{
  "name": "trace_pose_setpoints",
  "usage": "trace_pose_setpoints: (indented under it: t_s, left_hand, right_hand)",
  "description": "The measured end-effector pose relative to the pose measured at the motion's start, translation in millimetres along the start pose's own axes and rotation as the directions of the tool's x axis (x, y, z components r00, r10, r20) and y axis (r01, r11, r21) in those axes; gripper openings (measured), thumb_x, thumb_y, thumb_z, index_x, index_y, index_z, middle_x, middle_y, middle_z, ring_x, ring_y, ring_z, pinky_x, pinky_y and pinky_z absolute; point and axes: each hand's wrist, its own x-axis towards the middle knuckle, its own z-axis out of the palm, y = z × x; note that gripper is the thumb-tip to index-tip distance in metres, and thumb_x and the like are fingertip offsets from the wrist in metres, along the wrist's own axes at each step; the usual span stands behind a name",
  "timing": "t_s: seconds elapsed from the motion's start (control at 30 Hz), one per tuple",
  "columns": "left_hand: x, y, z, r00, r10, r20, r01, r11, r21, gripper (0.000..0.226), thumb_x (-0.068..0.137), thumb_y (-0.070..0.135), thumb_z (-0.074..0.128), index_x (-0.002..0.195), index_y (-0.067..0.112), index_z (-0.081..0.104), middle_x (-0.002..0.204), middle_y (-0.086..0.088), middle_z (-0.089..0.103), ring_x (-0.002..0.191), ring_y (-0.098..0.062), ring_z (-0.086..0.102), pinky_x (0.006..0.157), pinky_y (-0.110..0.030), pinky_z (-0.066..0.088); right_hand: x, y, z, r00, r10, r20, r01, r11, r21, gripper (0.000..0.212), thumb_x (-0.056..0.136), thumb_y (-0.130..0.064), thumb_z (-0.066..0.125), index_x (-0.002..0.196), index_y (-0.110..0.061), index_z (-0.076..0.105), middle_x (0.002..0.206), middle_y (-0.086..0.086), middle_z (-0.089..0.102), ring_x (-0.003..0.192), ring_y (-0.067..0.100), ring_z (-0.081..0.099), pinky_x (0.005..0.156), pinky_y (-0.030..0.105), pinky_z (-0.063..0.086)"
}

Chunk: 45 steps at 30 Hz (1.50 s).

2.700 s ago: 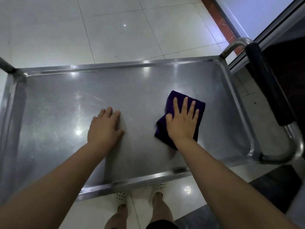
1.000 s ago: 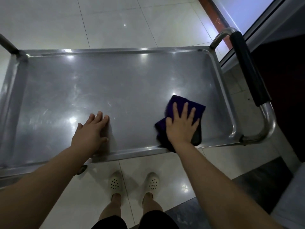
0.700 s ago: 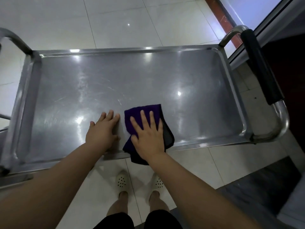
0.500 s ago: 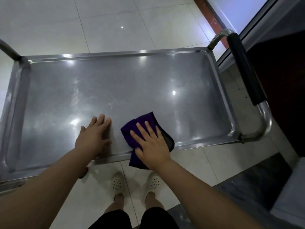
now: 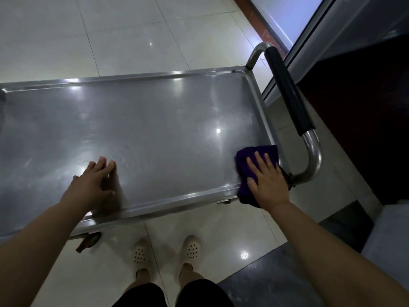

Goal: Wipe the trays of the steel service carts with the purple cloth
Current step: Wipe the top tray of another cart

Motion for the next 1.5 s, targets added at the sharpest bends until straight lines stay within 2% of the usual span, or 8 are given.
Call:
trace_pose_setpoints:
  t_s: [0.13, 0.33, 0.73, 0.9, 1.1, 1.2, 1.37, 1.5]
  left_hand:
    - [0, 0, 0, 1.0, -0.003, -0.007, 0.003, 1.0, -0.026, 0.09, 0.076, 0.014, 0.077, 0.15, 0.019, 0.025, 0.157, -0.004, 0.016, 0.138, -0.025, 0.021, 0.103, -0.054, 0.031]
    - [5, -3, 4, 0.999, 0.029, -0.037, -0.029, 1.0, 0.01, 0.088, 0.068, 0.014, 0.083, 0.143, 0.012, 0.037, 0.14, -0.006, 0.032, 0.12, -0.027, 0.033, 0.09, -0.057, 0.042]
    - [-17, -11, -8, 0.993, 0.093, -0.072, -0.085, 0.99, 0.109, 0.077, 0.087, 0.038, 0.063, 0.15, 0.025, 0.02, 0.158, 0.003, 0.013, 0.143, -0.021, 0.018, 0.102, -0.043, 0.038]
    - [-62, -71, -44, 0.981, 0.103, -0.162, -0.108, 0.994, -0.023, 0.026, 0.089, 0.031, 0.058, 0.114, 0.025, 0.06, 0.11, 0.0, 0.064, 0.105, -0.026, 0.059, 0.077, -0.034, 0.044]
    - [-119, -209, -104, 0.889, 0.215, -0.403, -0.152, 0.971, 0.182, 0.027, 0.08, 0.013, 0.072, 0.107, 0.011, 0.071, 0.107, -0.016, 0.07, 0.109, -0.036, 0.059, 0.103, -0.046, 0.037]
    - [-128, -268, -118, 0.842, 0.233, -0.487, -0.113, 0.958, 0.263, 0.032, 0.079, 0.013, 0.073, 0.11, 0.01, 0.069, 0.116, -0.012, 0.067, 0.127, -0.031, 0.048, 0.116, -0.028, 0.0]
    - [-129, -293, -103, 0.895, 0.085, -0.438, -0.2, 0.954, -0.224, 0.053, 0.099, 0.02, 0.046, 0.149, 0.014, 0.028, 0.156, 0.009, 0.01, 0.142, -0.003, -0.008, 0.118, -0.038, 0.005]
    - [-130, -290, -93, 0.862, 0.03, -0.506, -0.199, 0.938, -0.283, 0.052, 0.1, 0.015, 0.041, 0.15, 0.014, 0.025, 0.158, 0.005, 0.015, 0.145, -0.008, -0.005, 0.114, -0.024, -0.001]
  right_hand:
    - [-9, 14, 3, 0.99, 0.131, -0.052, -0.132, 0.991, -0.016, 0.068, 0.089, -0.042, 0.015, 0.148, -0.017, 0.035, 0.155, 0.012, 0.03, 0.144, 0.033, 0.025, 0.115, 0.05, 0.02]
    - [-34, -55, 34, 0.894, 0.386, -0.227, -0.32, 0.906, 0.277, 0.057, 0.092, -0.04, 0.03, 0.138, -0.013, 0.051, 0.146, 0.016, 0.044, 0.139, 0.036, 0.03, 0.114, 0.055, 0.018]
    - [-59, -259, 60, 0.987, 0.086, -0.136, -0.07, 0.991, 0.116, 0.063, 0.099, -0.056, 0.01, 0.141, -0.018, 0.037, 0.145, 0.016, 0.042, 0.137, 0.038, 0.026, 0.113, 0.055, 0.004]
    - [-69, -320, 63, 0.985, 0.137, -0.109, -0.119, 0.981, 0.153, 0.062, 0.099, -0.057, 0.011, 0.141, -0.02, 0.037, 0.146, 0.016, 0.043, 0.138, 0.036, 0.024, 0.113, 0.053, 0.004]
    - [-81, -412, 59, 0.985, 0.165, -0.056, -0.149, 0.962, 0.227, 0.06, 0.099, -0.056, 0.014, 0.141, -0.019, 0.038, 0.145, 0.018, 0.044, 0.138, 0.036, 0.023, 0.113, 0.051, 0.005]
    - [-86, -460, 57, 0.989, 0.145, -0.039, -0.134, 0.969, 0.208, 0.06, 0.098, -0.054, 0.022, 0.138, -0.018, 0.047, 0.143, 0.018, 0.046, 0.137, 0.037, 0.025, 0.112, 0.051, 0.006]
    - [-92, -540, 53, 0.999, 0.038, 0.011, -0.039, 0.991, 0.126, 0.064, 0.099, -0.054, 0.014, 0.136, -0.02, 0.054, 0.141, 0.016, 0.05, 0.134, 0.038, 0.03, 0.11, 0.057, 0.011]
    - [-93, -600, 53, 0.987, -0.145, 0.074, 0.139, 0.987, 0.079, 0.059, 0.088, -0.05, 0.028, 0.135, -0.025, 0.054, 0.141, 0.011, 0.052, 0.132, 0.038, 0.041, 0.11, 0.059, 0.028]
